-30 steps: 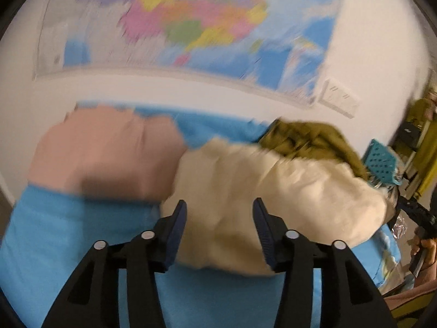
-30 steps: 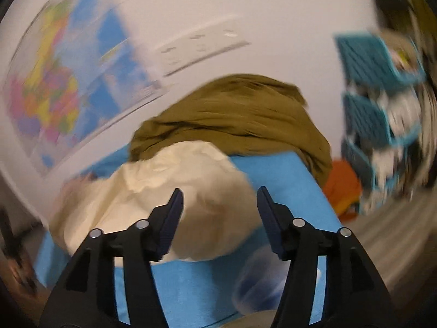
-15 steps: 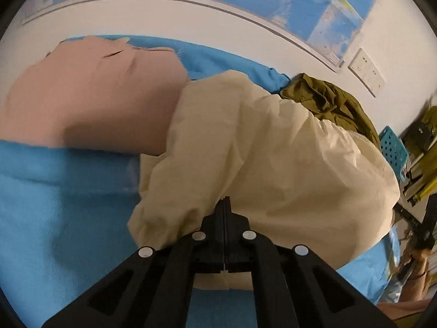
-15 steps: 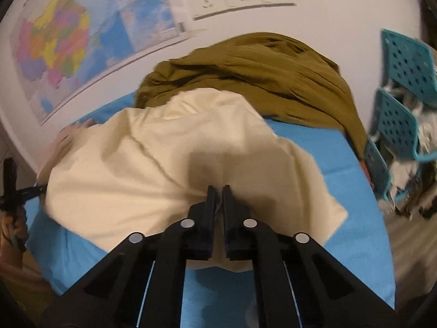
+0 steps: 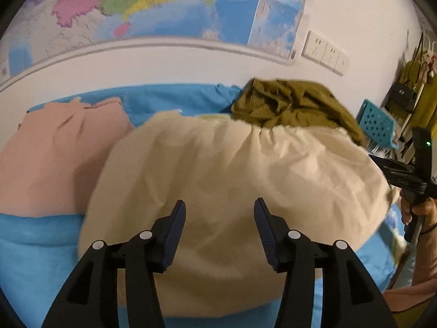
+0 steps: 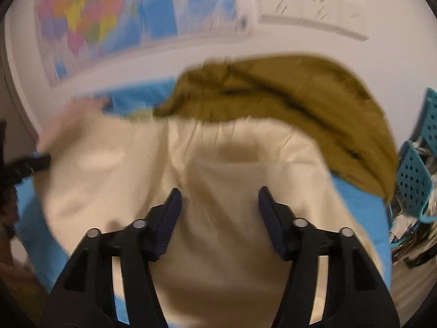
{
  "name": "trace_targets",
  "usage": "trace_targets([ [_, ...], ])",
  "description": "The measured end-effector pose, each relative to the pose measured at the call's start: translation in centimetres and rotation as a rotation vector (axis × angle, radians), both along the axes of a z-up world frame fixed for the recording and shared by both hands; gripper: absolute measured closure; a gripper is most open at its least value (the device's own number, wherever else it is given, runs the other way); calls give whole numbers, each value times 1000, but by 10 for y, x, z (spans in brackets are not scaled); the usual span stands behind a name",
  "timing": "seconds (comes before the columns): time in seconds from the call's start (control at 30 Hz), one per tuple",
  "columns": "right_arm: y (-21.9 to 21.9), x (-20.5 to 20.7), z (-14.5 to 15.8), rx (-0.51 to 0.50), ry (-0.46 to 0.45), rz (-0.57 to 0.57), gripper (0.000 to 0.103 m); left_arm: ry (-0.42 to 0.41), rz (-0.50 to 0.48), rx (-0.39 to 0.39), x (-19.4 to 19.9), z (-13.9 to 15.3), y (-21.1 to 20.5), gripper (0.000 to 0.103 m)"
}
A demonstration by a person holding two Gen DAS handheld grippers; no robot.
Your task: Fold large clothes
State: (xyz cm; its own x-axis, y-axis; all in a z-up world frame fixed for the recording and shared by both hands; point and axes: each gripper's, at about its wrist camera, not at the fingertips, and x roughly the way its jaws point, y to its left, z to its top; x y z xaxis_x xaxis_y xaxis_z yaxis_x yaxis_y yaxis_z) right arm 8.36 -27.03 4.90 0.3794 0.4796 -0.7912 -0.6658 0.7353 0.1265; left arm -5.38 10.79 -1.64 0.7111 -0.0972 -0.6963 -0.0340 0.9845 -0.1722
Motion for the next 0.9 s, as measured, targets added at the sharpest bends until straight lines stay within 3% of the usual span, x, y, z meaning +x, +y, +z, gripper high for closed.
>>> trace_targets([
  [0.03,4,5,-8,-28,8,9,88,22,2,-2,6,-7,0,53],
  [0.07,2,10,-8,-8,22,7,98,46,19,-5,10,-14,4,53],
  [0.1,-4,15,-5,26,25,-16,100,62,30,-11,12,-19,8,55],
  [0.13,-17,24,4,54,-2,-83,100,76,31,-28,14,-25,13,55],
  [0.2,-32,37,5,152,67,-114,100,75,31,-52,14,-28,17,55],
  [0.23,-31,38,1,141,87,-108,99,76,30,-47,13,-27,18,55],
  [0.3,-21,31,-6,48,41,-92,94,78,31,-23,13,-24,15,55],
  [0.37,-28,30,-6,66,51,-139,78,78,33,-14,13,-21,13,55],
  [0.4,-35,31,-2,106,56,-167,75,76,35,-17,12,-18,13,55],
  [0.47,-46,23,14,175,29,-172,74,55,27,-33,11,-11,13,55],
  [0.6,-27,0,31,201,-34,-63,74,-7,-10,-10,7,3,2,49],
  [0.7,2,-3,16,146,-3,5,74,12,-30,16,17,-2,-10,48],
  [0.8,21,7,-23,79,72,26,79,59,-34,4,28,-18,-12,45],
  [0.9,14,8,-24,109,88,16,80,75,-24,-30,32,-29,-4,43],
])
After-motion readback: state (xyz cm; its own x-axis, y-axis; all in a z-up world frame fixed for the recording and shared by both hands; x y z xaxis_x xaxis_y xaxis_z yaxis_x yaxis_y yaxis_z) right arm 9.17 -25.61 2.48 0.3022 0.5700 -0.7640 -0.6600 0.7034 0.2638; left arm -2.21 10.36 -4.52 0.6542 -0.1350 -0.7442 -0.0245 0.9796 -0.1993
